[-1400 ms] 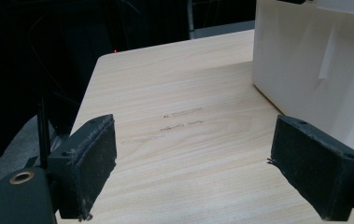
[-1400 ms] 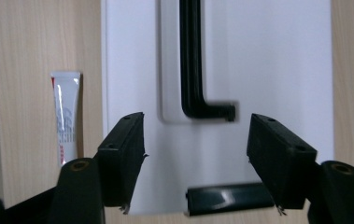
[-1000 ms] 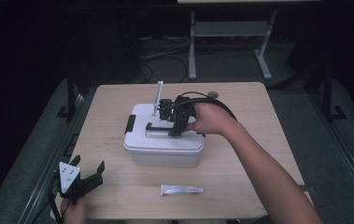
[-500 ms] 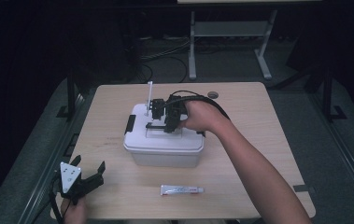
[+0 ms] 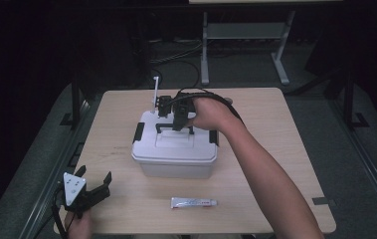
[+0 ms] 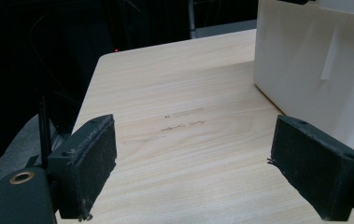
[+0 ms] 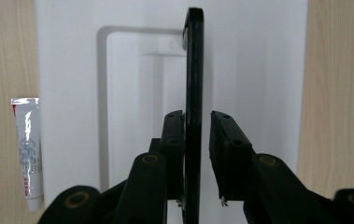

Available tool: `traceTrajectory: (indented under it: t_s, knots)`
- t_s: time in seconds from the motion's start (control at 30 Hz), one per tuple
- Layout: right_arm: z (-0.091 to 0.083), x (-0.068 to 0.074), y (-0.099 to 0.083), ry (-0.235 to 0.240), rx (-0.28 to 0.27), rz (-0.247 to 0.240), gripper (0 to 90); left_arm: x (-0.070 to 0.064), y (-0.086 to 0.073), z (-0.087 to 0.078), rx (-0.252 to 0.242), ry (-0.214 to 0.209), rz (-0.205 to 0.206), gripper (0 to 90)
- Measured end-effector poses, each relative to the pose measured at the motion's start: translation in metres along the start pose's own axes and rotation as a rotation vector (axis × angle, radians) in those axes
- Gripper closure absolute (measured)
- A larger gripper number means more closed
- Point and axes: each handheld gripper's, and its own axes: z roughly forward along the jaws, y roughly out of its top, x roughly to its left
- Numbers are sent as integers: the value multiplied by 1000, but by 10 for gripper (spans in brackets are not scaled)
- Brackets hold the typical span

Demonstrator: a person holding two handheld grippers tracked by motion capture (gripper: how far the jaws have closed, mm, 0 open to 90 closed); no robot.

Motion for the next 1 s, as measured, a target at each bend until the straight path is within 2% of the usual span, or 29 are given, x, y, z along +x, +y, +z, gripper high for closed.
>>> traceTrajectory:
  t_s: [0.07,0.13,0.23,0.6,0.83,1.0]
  knots:
    - [-1,-2,3,0,-1,-3,758,1,0,0,-4,-3,-9,136]
    - [0,-3,4,20,-9,0,792,1,0,0,-6,-9,-14,135]
    - [2,-5,4,28,6,-2,824,1,0,0,-5,-9,-14,136]
    - [2,-8,6,56,13,-5,834,0,0,1,-3,-8,-5,136]
    - [1,-9,6,66,17,1,838,3,0,-1,-8,-3,-20,136]
    - [-1,-8,7,66,9,4,839,4,0,-3,-17,4,-15,135]
